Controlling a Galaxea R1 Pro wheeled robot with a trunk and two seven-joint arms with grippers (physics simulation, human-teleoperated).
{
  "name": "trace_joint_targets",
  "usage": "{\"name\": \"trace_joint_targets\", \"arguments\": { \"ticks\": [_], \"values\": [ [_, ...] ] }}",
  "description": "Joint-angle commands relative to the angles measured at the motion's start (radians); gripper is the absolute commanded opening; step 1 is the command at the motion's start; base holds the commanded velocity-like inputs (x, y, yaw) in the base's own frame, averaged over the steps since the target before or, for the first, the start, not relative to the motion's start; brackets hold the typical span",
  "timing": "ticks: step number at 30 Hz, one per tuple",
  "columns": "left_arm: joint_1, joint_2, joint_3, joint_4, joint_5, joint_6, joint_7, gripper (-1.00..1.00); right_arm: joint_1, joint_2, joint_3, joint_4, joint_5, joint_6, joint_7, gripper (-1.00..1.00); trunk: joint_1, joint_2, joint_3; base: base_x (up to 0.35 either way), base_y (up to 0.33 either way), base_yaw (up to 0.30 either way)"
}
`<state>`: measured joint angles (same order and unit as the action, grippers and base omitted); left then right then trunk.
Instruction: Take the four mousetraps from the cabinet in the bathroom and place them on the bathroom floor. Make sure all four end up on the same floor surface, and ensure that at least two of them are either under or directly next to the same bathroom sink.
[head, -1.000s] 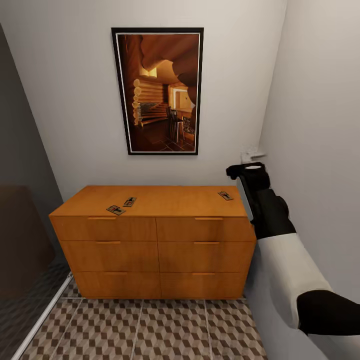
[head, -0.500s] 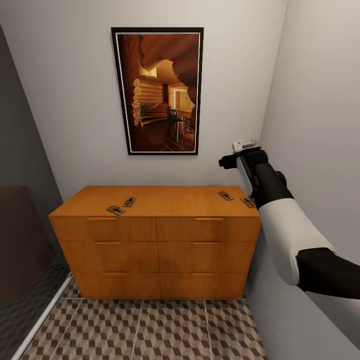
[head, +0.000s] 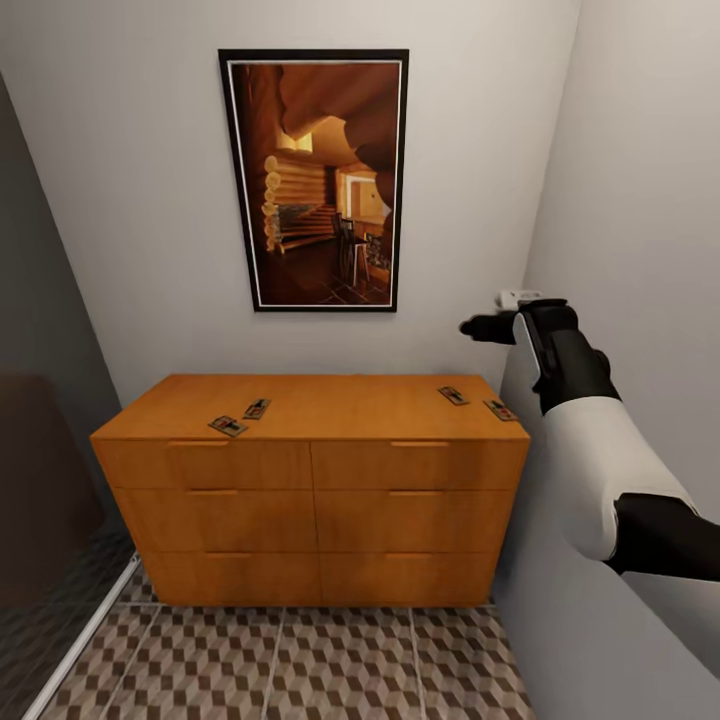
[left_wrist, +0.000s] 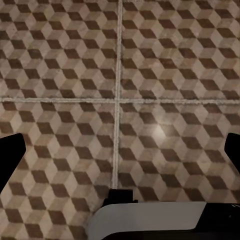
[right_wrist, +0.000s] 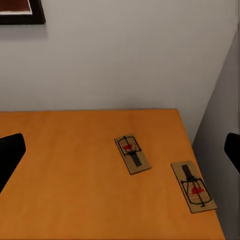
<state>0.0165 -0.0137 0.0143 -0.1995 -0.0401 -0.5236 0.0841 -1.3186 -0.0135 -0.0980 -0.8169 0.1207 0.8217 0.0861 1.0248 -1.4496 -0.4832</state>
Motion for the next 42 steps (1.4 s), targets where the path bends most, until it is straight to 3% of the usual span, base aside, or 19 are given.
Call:
{"name": "trace_joint_targets", "arguments": {
  "ticks": [1, 13, 31, 42],
  "values": [
    [0.0, -0.001, 0.001, -0.002, -0.004, -0.001, 0.005, 1.0, -0.001, -0.009, -0.005, 0.01, 0.01, 0.004, 0.011, 1.0, 0.0, 0.0, -0.001, 0.079, 0.0, 0.0],
    [0.0, -0.002, 0.001, 0.0, -0.004, -0.001, 0.005, 1.0, -0.001, -0.054, -0.009, 0.134, 0.011, -0.078, 0.011, 1.0, 0.0, 0.0, -0.001, 0.03, 0.0, 0.0],
    [0.0, -0.002, 0.001, 0.0, -0.004, 0.0, 0.005, 1.0, 0.001, -0.062, -0.009, 0.231, 0.016, -0.157, 0.011, 1.0, 0.0, 0.0, -0.001, 0.0, 0.0, 0.0],
    [0.0, -0.005, 0.0, 0.0, -0.004, 0.0, 0.005, 1.0, 0.001, -0.096, -0.009, 0.319, 0.016, -0.225, 0.012, 1.0, 0.0, 0.0, -0.001, 0.0, 0.0, 0.0]
  ]
}}
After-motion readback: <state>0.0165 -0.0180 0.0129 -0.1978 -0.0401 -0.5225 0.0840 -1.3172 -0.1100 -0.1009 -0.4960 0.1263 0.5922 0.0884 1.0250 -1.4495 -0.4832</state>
